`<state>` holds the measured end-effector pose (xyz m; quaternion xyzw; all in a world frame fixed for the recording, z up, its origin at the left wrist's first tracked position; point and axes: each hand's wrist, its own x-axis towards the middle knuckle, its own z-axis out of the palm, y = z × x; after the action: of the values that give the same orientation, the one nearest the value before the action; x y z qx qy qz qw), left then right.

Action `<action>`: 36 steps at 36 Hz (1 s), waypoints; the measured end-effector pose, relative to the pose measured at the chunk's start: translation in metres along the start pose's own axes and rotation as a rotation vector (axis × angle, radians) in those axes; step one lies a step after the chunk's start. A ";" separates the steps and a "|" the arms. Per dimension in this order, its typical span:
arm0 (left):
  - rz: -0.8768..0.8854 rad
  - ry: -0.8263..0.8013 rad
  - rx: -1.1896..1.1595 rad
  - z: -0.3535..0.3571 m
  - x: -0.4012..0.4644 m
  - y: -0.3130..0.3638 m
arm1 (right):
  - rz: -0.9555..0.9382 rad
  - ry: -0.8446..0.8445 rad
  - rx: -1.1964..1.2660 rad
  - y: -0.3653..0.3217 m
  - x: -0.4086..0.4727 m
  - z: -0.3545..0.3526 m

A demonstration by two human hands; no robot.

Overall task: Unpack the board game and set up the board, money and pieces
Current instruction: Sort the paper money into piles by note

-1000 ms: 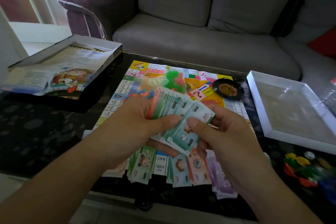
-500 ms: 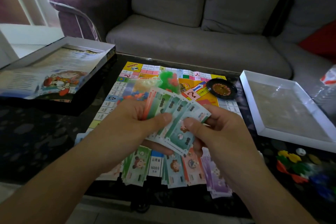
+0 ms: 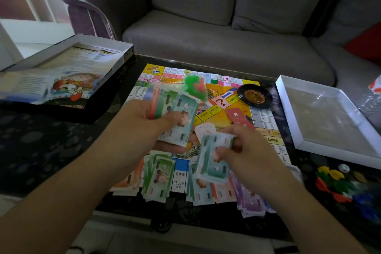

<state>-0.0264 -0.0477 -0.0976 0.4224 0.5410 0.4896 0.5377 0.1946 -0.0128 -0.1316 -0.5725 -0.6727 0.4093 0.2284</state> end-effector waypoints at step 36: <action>-0.132 -0.108 0.068 0.014 0.001 -0.015 | 0.021 0.113 0.259 0.001 0.004 -0.007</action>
<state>-0.0114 -0.0477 -0.1113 0.4297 0.5543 0.4107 0.5826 0.2000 -0.0067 -0.1295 -0.5673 -0.5943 0.4621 0.3338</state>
